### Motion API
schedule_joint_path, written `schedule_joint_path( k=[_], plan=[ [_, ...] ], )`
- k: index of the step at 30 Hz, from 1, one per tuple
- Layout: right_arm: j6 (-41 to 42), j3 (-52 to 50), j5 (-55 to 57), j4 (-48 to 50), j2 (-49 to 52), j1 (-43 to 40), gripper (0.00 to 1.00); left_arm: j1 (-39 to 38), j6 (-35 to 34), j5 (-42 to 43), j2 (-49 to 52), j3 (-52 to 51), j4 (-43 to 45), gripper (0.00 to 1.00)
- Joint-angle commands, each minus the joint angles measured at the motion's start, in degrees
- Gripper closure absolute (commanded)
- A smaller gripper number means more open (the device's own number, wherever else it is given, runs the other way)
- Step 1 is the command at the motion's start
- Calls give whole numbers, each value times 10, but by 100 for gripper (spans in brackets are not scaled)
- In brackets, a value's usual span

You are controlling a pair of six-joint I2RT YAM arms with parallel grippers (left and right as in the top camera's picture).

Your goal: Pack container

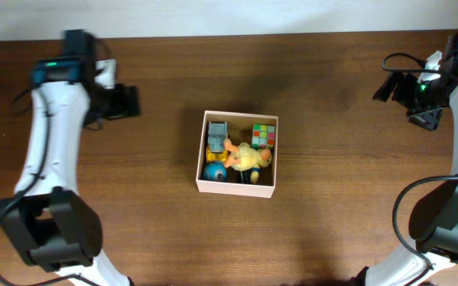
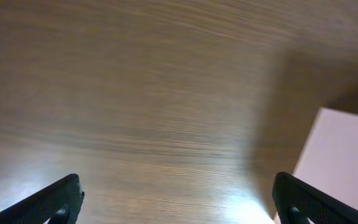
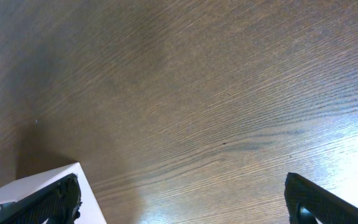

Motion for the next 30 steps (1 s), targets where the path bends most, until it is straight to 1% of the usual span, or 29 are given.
schedule_joint_path(
  k=[1, 7, 21, 25, 29, 30],
  plan=[
    [4, 8, -7, 0, -11, -4, 1, 37, -16, 32, -5, 12, -10, 1],
    [4, 8, -7, 0, -11, -4, 1, 61, -16, 32, -5, 12, -20, 1],
    [4, 8, -7, 0, -11, -4, 1, 62, -16, 32, -5, 12, -20, 1],
    [4, 8, -7, 0, -11, -4, 1, 62, -16, 6, -5, 12, -39, 1],
    [4, 8, -7, 0, -11, -4, 1, 62, -16, 6, -35, 12, -64, 1],
    [4, 8, -7, 0, -11, -4, 1, 62, -16, -5, -58, 12, -52, 1]
  ],
)
